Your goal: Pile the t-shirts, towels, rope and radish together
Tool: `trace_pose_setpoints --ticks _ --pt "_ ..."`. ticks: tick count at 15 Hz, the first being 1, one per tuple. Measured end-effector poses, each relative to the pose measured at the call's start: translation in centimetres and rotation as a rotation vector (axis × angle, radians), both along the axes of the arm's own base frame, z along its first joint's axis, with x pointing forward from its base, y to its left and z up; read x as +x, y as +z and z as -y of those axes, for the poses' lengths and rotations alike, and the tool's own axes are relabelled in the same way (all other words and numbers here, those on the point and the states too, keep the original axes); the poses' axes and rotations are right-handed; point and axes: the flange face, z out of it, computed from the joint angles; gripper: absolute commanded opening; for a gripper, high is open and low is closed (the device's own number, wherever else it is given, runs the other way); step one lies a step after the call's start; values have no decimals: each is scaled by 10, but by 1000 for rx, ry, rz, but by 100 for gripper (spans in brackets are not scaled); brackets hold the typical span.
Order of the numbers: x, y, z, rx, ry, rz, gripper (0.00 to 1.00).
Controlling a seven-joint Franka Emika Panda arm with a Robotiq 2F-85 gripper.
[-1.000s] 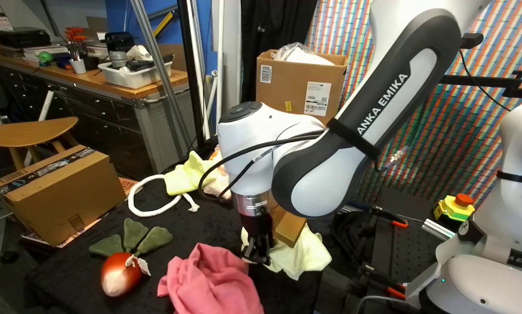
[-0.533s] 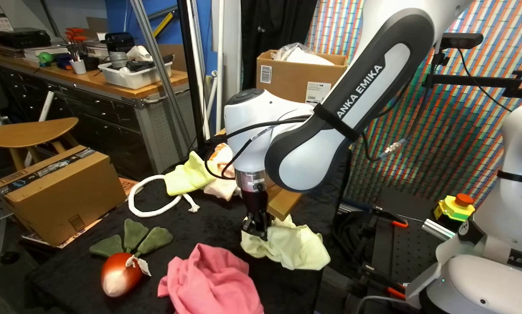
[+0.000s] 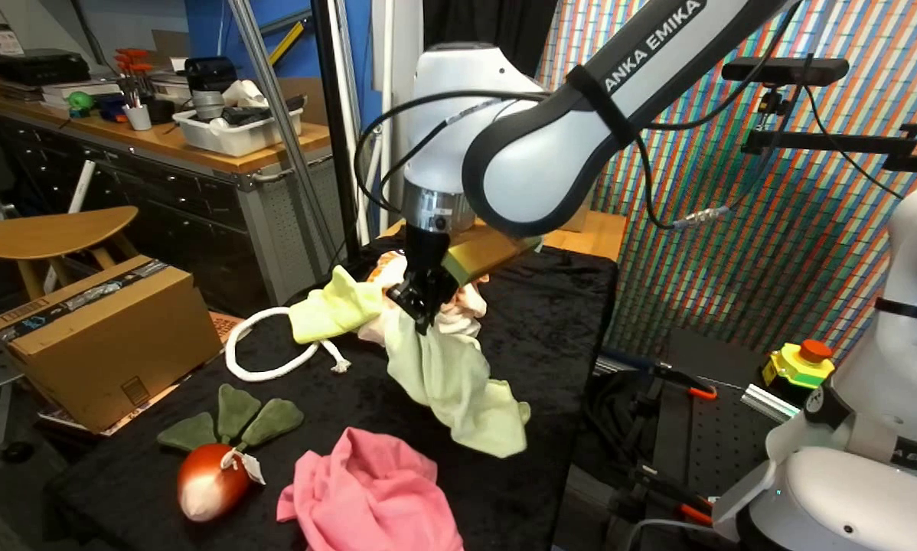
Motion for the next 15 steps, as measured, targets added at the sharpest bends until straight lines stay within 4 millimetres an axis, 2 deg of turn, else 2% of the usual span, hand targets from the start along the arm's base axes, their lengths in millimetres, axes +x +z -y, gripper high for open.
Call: trace_pose_setpoints --ticks 3,7,13,15 --pt "12 32 15 20 -32 72 6" --pt "29 59 28 37 -60 139 6" --pt "58 102 35 56 -64 232 6" --pt "68 110 36 62 -63 252 6"
